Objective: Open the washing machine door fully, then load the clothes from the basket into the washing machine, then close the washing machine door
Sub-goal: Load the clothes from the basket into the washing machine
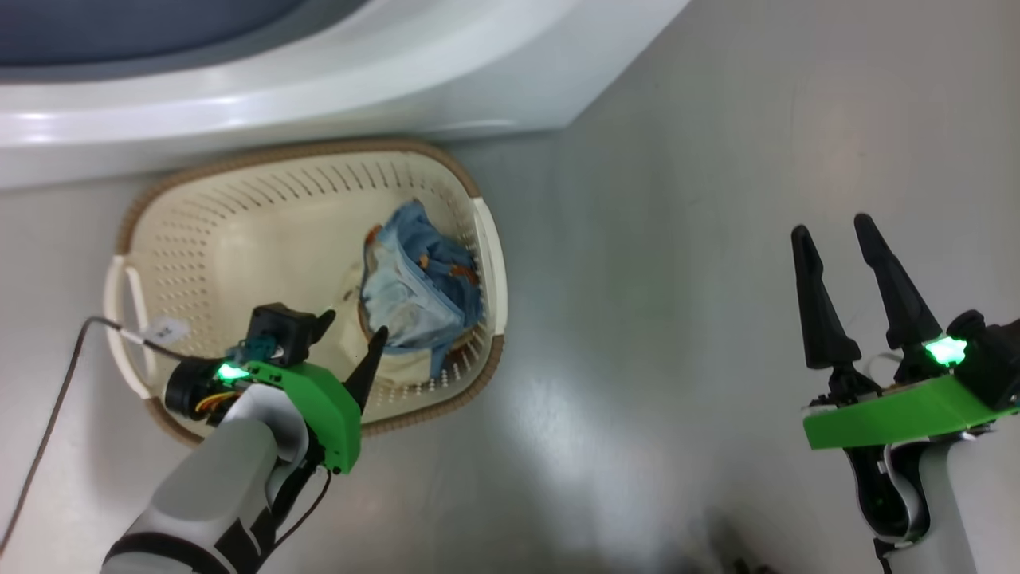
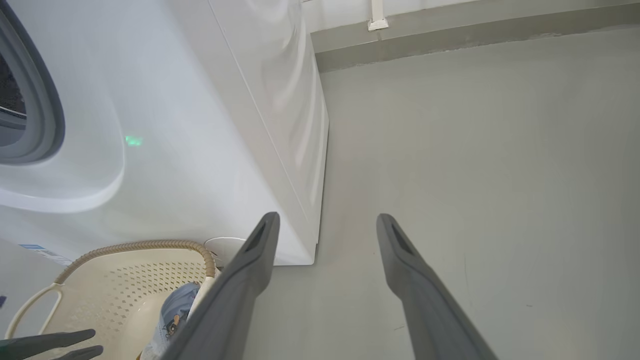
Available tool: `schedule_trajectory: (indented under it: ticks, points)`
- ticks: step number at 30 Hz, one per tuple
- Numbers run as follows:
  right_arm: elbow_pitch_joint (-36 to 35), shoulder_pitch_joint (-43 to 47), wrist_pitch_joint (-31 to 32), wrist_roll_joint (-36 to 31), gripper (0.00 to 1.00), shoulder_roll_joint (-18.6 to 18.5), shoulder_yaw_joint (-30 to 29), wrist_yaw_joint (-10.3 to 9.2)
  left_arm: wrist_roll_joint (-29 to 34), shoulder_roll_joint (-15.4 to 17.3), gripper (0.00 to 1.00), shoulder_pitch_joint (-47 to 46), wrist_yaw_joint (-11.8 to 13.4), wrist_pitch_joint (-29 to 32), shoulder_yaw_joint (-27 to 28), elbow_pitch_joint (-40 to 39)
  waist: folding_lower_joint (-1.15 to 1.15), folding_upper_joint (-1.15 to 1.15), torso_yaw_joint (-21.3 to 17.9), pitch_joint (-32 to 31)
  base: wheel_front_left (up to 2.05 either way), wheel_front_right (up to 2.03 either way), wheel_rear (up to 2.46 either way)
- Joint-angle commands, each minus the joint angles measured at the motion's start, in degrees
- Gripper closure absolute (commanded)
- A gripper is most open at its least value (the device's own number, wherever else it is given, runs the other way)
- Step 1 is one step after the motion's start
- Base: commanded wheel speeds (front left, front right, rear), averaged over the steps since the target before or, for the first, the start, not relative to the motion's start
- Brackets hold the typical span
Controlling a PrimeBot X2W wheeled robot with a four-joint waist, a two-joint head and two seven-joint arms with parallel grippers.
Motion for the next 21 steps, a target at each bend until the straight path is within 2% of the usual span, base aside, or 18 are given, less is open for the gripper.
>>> schedule_trajectory:
  ticks: [1,8,21]
  points:
    - [-1.44,0.37,-0.68,-0.55,0.00,-0.19,1.61,0.09,-1.61,2.10,0.00,-0.67,-0.09,-0.38,-0.74,0.06,0.00,0.00,-1.45,3.40,0.00,0.00,0.00]
    - [-1.79,0.14,-0.68,-0.62,0.00,-0.46,1.45,0.09,-8.93,4.00,0.00,-4.43,-0.09,-0.38,-8.01,0.44,0.00,0.00,-2.76,5.97,0.00,0.00,0.00]
    - [-2.68,-0.09,-0.68,-0.99,0.00,-0.02,1.94,0.09,-18.43,6.16,0.00,-9.85,-0.09,-0.38,-18.61,-1.06,0.00,0.00,-4.30,8.70,0.00,0.00,0.00]
